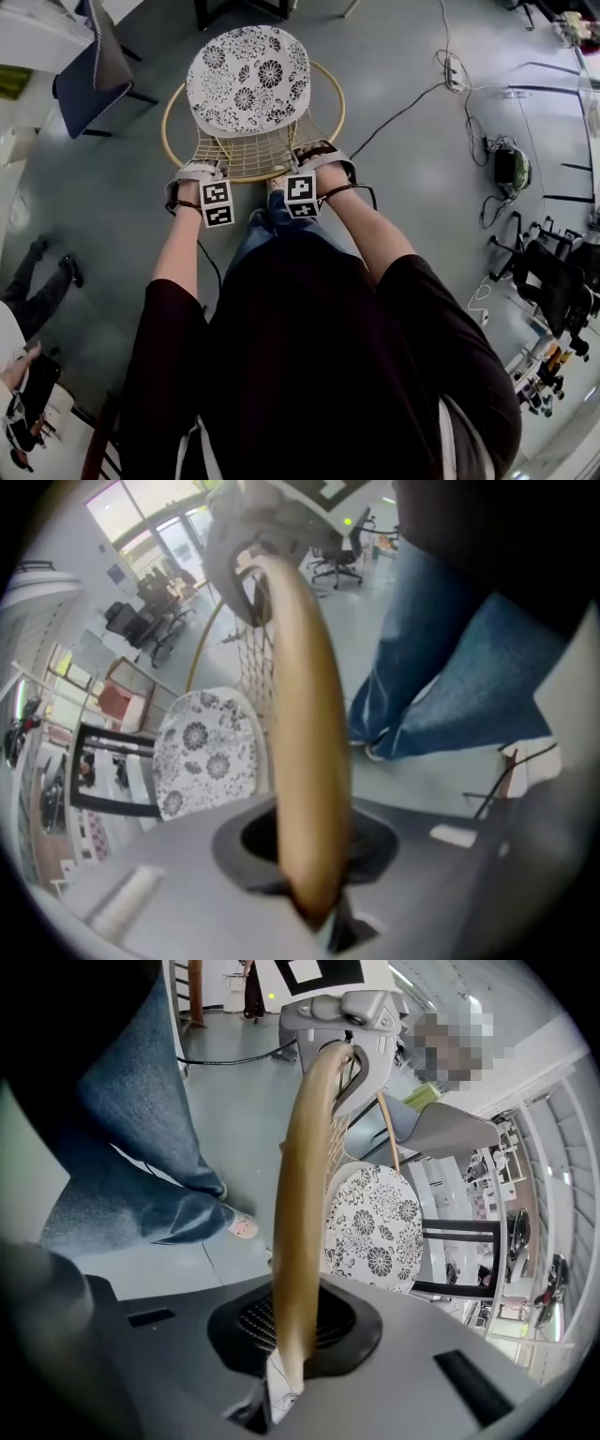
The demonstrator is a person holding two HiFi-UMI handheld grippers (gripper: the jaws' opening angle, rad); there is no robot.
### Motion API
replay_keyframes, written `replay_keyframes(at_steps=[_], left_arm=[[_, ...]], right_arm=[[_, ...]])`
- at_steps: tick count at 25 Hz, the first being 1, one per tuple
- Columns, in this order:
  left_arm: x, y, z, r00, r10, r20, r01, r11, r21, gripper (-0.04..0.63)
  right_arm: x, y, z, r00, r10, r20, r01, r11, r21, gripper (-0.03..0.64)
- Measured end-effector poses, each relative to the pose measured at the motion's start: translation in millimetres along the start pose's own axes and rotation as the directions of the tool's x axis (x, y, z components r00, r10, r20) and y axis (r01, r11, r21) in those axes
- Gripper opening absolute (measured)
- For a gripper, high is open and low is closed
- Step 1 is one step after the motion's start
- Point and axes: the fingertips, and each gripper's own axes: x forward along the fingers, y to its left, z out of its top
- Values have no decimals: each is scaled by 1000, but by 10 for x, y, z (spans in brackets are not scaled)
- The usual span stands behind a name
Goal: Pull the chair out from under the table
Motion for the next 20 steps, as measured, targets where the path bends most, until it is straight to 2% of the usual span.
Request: replay_keyframes(at_steps=[14,20], left_arm=[[-161,185,-172,999,-52,9,51,996,72,61],[-171,132,-185,999,-52,13,51,996,74,61]], right_arm=[[-104,-157,76,998,64,-20,-62,994,94,25],[-120,-119,119,997,73,-27,-70,991,110,25]])
